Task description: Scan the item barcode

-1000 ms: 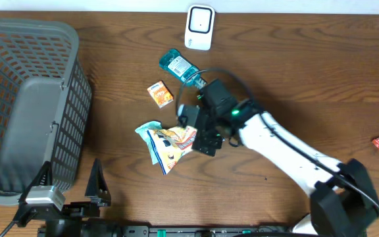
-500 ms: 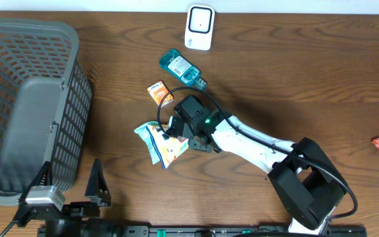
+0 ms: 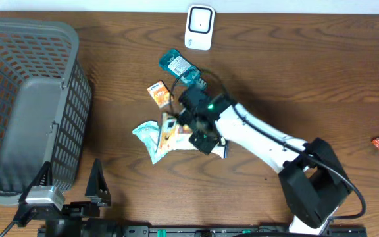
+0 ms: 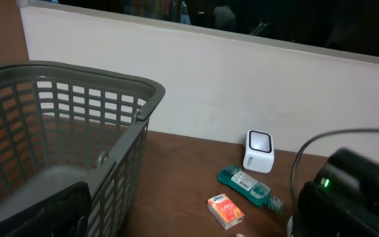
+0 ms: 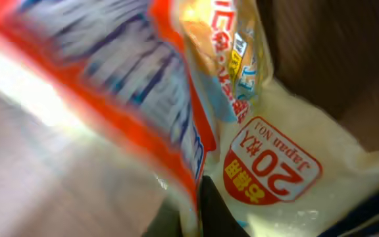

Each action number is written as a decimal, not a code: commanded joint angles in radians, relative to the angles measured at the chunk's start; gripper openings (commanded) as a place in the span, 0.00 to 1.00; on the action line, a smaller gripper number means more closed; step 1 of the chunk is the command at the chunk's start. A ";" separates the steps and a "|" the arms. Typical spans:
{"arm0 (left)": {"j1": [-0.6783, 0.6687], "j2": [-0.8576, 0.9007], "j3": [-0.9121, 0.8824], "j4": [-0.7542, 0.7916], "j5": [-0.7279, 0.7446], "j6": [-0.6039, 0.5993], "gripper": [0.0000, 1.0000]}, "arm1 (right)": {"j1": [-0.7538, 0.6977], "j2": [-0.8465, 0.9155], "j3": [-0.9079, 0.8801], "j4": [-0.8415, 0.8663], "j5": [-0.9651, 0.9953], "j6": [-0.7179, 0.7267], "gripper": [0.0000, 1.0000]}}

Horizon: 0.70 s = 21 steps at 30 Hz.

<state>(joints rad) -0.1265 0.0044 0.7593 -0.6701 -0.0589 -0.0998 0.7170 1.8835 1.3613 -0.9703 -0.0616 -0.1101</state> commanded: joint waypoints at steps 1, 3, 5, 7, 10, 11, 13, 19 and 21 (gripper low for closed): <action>-0.004 -0.002 -0.004 0.004 -0.006 0.016 0.98 | -0.073 -0.038 0.045 -0.033 -0.038 0.236 0.24; -0.004 -0.002 -0.004 0.004 -0.006 0.016 0.98 | -0.098 -0.038 0.045 -0.032 -0.038 0.236 0.51; -0.004 -0.002 -0.004 0.004 -0.006 0.016 0.98 | -0.108 -0.038 0.045 -0.021 -0.038 0.231 0.83; -0.004 -0.002 -0.004 0.004 -0.006 0.016 0.98 | -0.108 -0.038 0.045 -0.013 -0.038 0.220 0.92; -0.004 -0.002 -0.004 0.004 -0.006 0.016 0.98 | -0.104 -0.038 0.045 -0.006 -0.038 0.143 0.99; -0.004 -0.002 -0.004 0.004 -0.006 0.016 0.98 | -0.101 -0.038 0.044 -0.006 -0.038 0.121 0.99; -0.004 -0.002 -0.004 0.004 -0.006 0.016 0.98 | -0.090 -0.038 0.042 -0.006 -0.038 0.072 0.99; -0.004 -0.002 -0.004 0.004 -0.006 0.016 0.98 | -0.061 -0.032 0.001 0.048 -0.034 -0.032 0.99; -0.004 -0.002 -0.004 0.004 -0.005 0.016 0.98 | -0.048 -0.032 -0.045 0.088 -0.034 -0.058 0.95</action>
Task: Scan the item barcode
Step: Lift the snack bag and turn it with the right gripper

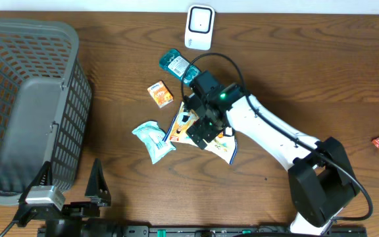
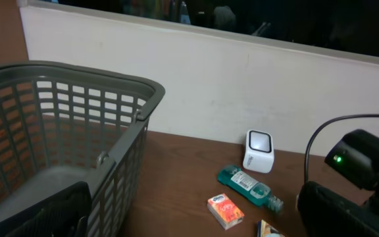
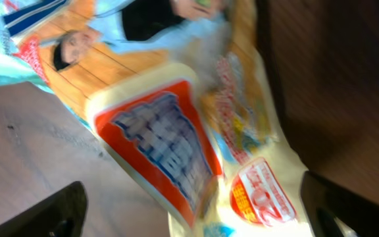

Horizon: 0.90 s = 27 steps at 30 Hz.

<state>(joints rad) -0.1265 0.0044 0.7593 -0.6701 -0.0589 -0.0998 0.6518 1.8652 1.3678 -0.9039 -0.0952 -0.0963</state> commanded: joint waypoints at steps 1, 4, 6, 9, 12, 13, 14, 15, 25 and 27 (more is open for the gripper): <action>-0.004 -0.002 -0.004 0.004 -0.006 0.016 0.98 | 0.022 -0.014 -0.072 0.042 0.000 -0.085 0.94; -0.004 -0.002 -0.004 0.004 -0.006 0.016 0.98 | 0.034 -0.014 -0.157 0.136 0.054 -0.100 0.79; -0.004 -0.002 -0.004 0.004 -0.006 0.016 0.98 | 0.035 -0.014 -0.206 0.178 0.112 -0.099 0.65; -0.004 -0.002 -0.004 0.004 -0.006 0.016 0.98 | 0.034 -0.014 -0.239 0.175 0.126 -0.092 0.08; -0.004 -0.002 -0.004 0.004 -0.006 0.016 0.98 | 0.035 -0.014 -0.233 0.163 0.112 -0.034 0.01; -0.004 -0.002 -0.004 0.004 -0.006 0.016 0.98 | 0.034 -0.014 -0.220 0.143 0.085 -0.005 0.01; -0.004 -0.002 -0.004 0.004 -0.006 0.016 0.98 | 0.032 -0.014 -0.183 0.085 0.014 0.043 0.01; -0.004 -0.002 -0.004 0.004 -0.006 0.016 0.98 | 0.031 -0.014 -0.165 0.059 -0.017 0.057 0.01; -0.004 -0.002 -0.004 0.004 -0.006 0.016 0.98 | -0.096 -0.014 0.238 -0.525 -0.760 0.154 0.01; -0.004 -0.002 -0.004 0.004 -0.006 0.016 0.98 | -0.110 -0.014 0.251 -0.555 -0.817 0.215 0.01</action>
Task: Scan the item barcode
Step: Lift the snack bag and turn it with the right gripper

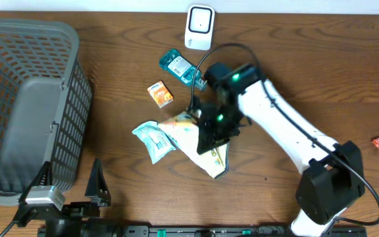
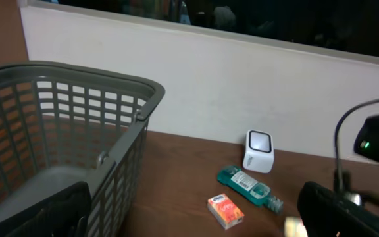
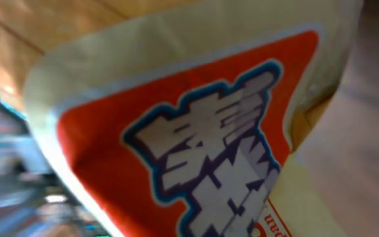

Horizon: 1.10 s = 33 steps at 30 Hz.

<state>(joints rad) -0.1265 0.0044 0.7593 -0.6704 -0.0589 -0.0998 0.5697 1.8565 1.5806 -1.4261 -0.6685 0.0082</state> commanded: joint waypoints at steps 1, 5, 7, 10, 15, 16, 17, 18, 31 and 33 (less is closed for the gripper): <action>-0.004 -0.002 -0.004 0.005 -0.006 0.016 0.98 | -0.037 -0.005 0.038 -0.050 -0.287 0.169 0.01; -0.004 -0.002 -0.004 0.005 -0.006 0.016 0.98 | -0.060 -0.005 0.038 -0.108 -0.348 0.382 0.01; -0.004 -0.002 -0.004 0.005 -0.006 0.016 0.98 | -0.065 -0.005 0.038 -0.127 -0.348 0.531 0.01; -0.004 -0.002 -0.004 0.005 -0.006 0.016 0.98 | -0.066 -0.005 0.038 -0.130 -0.387 0.703 0.01; -0.004 -0.002 -0.004 0.005 -0.006 0.016 0.98 | -0.070 -0.005 0.038 -0.129 -0.515 0.841 0.01; -0.004 -0.002 -0.004 0.005 -0.006 0.016 0.98 | -0.071 -0.005 0.038 -0.129 -0.515 0.881 0.01; -0.004 -0.002 -0.004 0.005 -0.006 0.016 0.98 | -0.071 -0.005 0.038 -0.129 -0.515 0.924 0.01; -0.004 -0.002 -0.004 0.005 -0.005 0.016 0.98 | -0.072 -0.005 0.038 -0.127 -0.515 0.985 0.01; -0.004 -0.002 -0.004 0.005 -0.006 0.016 0.98 | -0.110 -0.005 0.038 0.104 -0.126 1.582 0.02; -0.004 -0.002 -0.004 0.005 -0.006 0.016 0.98 | -0.110 -0.005 0.038 0.127 0.076 1.587 0.01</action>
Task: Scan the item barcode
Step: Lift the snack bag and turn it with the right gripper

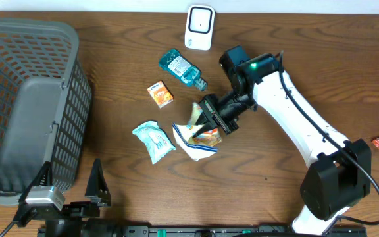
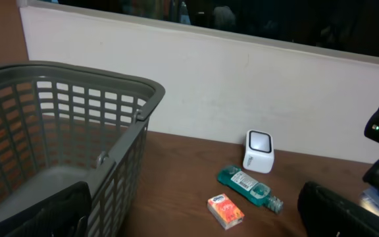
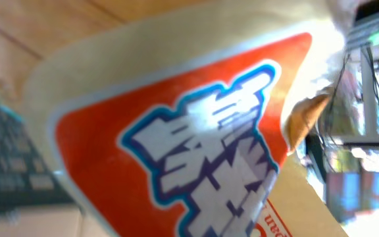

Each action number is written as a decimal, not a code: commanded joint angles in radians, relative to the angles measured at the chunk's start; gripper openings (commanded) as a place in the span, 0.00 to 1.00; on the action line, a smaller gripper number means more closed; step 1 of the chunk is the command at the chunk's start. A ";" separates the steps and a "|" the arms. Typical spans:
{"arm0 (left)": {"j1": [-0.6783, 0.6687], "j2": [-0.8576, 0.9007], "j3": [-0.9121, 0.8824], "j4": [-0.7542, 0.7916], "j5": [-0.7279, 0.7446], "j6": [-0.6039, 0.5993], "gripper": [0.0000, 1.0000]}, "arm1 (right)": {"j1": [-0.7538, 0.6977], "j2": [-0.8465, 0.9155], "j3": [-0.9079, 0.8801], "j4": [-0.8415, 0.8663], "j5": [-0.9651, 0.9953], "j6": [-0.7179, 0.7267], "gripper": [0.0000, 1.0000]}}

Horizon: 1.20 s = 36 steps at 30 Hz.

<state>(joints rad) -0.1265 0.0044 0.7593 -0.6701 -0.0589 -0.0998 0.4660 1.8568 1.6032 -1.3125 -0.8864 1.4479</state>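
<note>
The snack bag, cream with orange and blue print, hangs above the table's middle with my right gripper shut on its upper edge. In the right wrist view the snack bag fills the frame and hides the fingers. The white barcode scanner stands at the back edge, well apart from the bag, and the scanner also shows against the wall. My left gripper stays low at the front left, open and holding nothing.
A grey basket takes up the left side. A teal mouthwash bottle and a small orange box lie between scanner and bag. A light blue packet lies left of the bag. A red wrapper sits at the right edge.
The right wrist has moved back and to the right and turned. The bag now hangs higher and more bunched; the wrist view shows the room behind it instead of the table.
The right gripper was down on the snack bag beside the light blue packet. Then it held the bag just off the table, then hanging longer toward the front. Now the bag is raised and turned. The left arm never moved.
</note>
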 commanded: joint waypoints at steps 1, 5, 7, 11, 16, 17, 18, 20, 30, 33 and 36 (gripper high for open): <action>-0.004 -0.002 -0.004 0.004 -0.006 0.016 0.98 | -0.006 -0.006 0.016 0.013 0.389 0.114 0.01; -0.004 -0.002 -0.004 0.004 -0.006 0.016 0.98 | -0.003 -0.006 0.016 0.117 0.637 -0.034 0.01; -0.004 -0.002 -0.004 0.004 -0.006 0.016 0.98 | 0.012 -0.006 0.015 0.248 0.784 -0.165 0.02; -0.004 -0.002 -0.004 0.004 -0.006 0.016 0.98 | 0.057 -0.006 -0.009 0.451 0.913 -0.232 0.01; -0.004 -0.002 -0.004 0.004 -0.005 0.016 0.98 | 0.101 -0.006 -0.150 0.827 0.914 -0.393 0.01; -0.004 -0.002 -0.004 0.004 -0.006 0.016 0.98 | 0.106 -0.006 -0.187 0.882 0.913 -0.393 0.01; -0.004 -0.002 -0.004 0.004 -0.006 0.016 0.98 | 0.109 -0.006 -0.214 0.919 0.913 -0.392 0.01; -0.004 -0.002 -0.004 0.004 -0.006 0.016 0.98 | 0.115 -0.006 -0.299 1.032 0.921 -0.391 0.01; -0.004 -0.002 -0.004 0.005 -0.006 0.016 0.98 | 0.119 -0.006 -0.649 1.379 0.959 -0.378 0.01; -0.004 -0.002 -0.004 0.005 -0.006 0.016 0.98 | 0.120 -0.006 -0.658 1.371 0.946 -0.428 0.01; -0.004 -0.002 -0.004 0.005 -0.006 0.016 0.98 | 0.110 -0.023 -0.652 1.431 0.848 -0.512 0.01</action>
<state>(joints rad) -0.1265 0.0044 0.7593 -0.6701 -0.0589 -0.0998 0.5808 1.8576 0.9649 0.0837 0.0280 1.0397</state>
